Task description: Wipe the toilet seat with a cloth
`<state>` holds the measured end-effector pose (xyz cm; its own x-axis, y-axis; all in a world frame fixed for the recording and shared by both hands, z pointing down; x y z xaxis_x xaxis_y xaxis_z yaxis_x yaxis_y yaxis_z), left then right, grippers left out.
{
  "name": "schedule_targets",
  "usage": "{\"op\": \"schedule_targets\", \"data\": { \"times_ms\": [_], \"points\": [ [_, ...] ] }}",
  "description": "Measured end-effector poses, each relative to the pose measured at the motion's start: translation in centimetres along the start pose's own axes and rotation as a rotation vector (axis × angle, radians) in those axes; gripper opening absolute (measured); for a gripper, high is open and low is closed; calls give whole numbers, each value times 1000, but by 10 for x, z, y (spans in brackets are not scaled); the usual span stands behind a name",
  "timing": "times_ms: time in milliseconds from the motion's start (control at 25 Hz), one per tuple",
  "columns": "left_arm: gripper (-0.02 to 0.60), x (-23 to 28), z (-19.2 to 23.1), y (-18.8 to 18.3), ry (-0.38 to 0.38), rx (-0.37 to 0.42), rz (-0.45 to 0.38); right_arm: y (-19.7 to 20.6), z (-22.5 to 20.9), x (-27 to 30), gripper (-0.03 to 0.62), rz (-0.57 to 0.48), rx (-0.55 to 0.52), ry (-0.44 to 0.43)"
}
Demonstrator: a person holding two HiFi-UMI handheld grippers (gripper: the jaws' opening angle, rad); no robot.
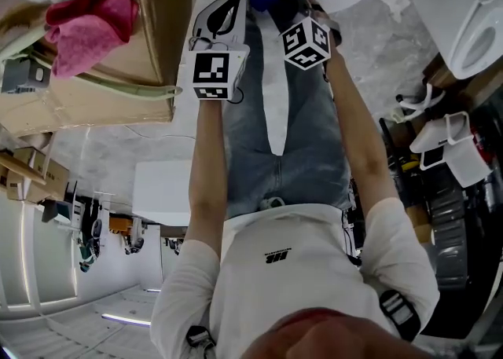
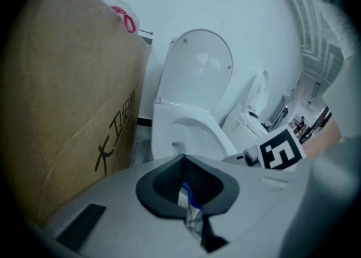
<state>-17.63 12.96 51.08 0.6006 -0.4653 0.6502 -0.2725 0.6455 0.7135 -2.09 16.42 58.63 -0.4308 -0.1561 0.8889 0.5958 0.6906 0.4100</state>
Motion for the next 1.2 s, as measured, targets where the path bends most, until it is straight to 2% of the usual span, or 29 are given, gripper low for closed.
{"op": "schedule_targets", "data": {
  "times_ms": [640,1200],
  "points": [
    [11,5,17,-16,-116,-81,-22,-48,-25,19,89,-24,-149,-102],
    [11,16,27,-30,-177,-121,-24,-83,-58,28,89,-40,-221,-130]
  ]
}}
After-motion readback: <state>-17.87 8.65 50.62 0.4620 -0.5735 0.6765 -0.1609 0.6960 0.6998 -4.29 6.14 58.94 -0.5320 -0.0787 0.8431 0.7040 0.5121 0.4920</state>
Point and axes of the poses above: the fingertips, and each gripper's own axes: x forward along the fingers, z to its left, y out of its underside, the point moved 10 cm from there along -x, backward along the fingers, and after that the axes turned 9 degrees about x, right-handed, at the moved point
